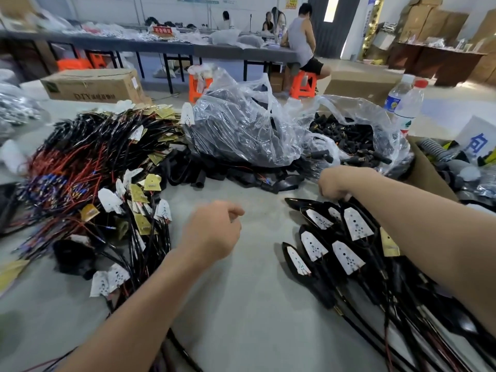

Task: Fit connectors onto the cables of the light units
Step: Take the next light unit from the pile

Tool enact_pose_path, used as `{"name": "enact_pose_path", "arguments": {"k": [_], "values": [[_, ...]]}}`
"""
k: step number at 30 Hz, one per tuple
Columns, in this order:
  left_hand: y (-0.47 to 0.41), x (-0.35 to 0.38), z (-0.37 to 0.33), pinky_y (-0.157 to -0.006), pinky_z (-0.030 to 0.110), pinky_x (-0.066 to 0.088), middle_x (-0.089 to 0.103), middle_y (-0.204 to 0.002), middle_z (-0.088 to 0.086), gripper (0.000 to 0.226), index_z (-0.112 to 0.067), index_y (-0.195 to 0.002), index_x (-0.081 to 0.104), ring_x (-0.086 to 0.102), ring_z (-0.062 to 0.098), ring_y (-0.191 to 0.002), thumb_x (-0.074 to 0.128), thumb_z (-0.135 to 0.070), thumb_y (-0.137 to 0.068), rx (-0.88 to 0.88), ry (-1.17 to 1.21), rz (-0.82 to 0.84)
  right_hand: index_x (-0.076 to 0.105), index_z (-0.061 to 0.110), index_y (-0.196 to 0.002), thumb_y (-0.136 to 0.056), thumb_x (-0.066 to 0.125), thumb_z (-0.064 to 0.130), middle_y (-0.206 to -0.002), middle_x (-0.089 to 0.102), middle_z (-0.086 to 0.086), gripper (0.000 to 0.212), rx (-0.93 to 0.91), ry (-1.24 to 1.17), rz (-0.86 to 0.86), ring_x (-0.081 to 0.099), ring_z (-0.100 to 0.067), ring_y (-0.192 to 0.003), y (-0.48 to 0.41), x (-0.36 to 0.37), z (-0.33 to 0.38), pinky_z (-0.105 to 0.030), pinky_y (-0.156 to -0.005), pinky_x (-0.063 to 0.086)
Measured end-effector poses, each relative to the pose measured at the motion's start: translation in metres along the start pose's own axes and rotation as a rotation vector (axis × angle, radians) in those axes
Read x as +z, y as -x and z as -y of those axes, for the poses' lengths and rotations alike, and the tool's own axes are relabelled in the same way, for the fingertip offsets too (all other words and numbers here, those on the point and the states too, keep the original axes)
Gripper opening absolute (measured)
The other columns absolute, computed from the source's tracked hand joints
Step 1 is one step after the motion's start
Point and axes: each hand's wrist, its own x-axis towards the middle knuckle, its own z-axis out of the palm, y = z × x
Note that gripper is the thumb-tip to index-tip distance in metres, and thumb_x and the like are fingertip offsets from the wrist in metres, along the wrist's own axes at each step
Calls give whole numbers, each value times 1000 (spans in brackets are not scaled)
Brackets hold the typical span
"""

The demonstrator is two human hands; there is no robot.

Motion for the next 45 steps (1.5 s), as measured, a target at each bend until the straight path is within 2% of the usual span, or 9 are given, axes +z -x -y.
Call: {"name": "enact_pose_path", "arguments": {"k": [3,8,11,15,19,25,33,37,45], "values": [[3,-27,24,-95,34,51,78,-104,-6,32,-28,-114,77,69,19,-100,62,-17,-88,81,-218,-203,62,8,-71,-87,55,1,-81,63,-11,18,-17,57,-98,55,-27,-68,2,-4,7,-32,-63,51],[5,-58,52,-82,36,36,72,-89,-1,18,-28,-98,73,62,22,-92,58,-35,-92,-104,-660,-240,76,21,-117,-91,54,10,-113,75,2,36,-236,-81,-283,68,-21,-102,35,-28,50,-22,-80,46],[6,-55,52,-78,36,29,68,-87,-3,17,-24,-92,64,56,20,-83,56,-39,-91,-181,-804,-125,78,25,-112,-87,53,8,-112,75,2,39,-363,-145,-375,68,-24,-102,62,-27,99,-27,-90,53],[3,-55,50,-76,34,27,57,-73,-6,6,-24,-86,63,43,21,-71,57,-24,-87,-154,-828,-98,63,16,-90,-86,61,16,-76,54,-2,4,-318,-233,-318,62,-32,-87,84,-1,151,-32,-71,41],[5,-59,58,-74,33,32,67,-84,0,18,-24,-100,64,61,26,-84,59,-19,-83,-112,-704,-137,52,25,-94,-88,52,12,-107,65,-7,14,-195,-256,-447,67,-27,-103,99,22,171,-44,-100,33],[3,-43,51,-73,35,40,69,-97,9,71,-25,-149,36,64,34,-94,62,-11,-85,-154,-323,-208,70,28,-112,-88,52,23,-106,75,-1,31,-198,-652,-673,66,-28,-101,110,58,207,-37,-88,38],[-9,-31,36,-85,24,53,74,-77,-19,48,-31,-121,71,66,-3,-81,83,-29,-74,-180,345,-312,76,32,-91,-85,64,44,-69,71,3,18,-332,-1444,-437,64,-12,-64,104,73,213,-28,-62,50],[-6,-32,27,-63,2,42,75,-74,-18,24,-28,-104,77,60,-18,-70,77,-22,-81,89,153,-519,76,34,-97,-80,70,50,-67,70,4,24,-343,-1417,-346,62,-6,-57,102,73,217,-22,-55,45],[4,-24,-2,-61,18,51,78,-73,-3,28,-29,-97,77,67,2,-61,79,-8,-79,10,784,-217,71,21,-70,-86,66,26,-58,69,-1,17,-293,-1710,-317,47,-7,-42,95,69,217,-22,-45,35]]}}
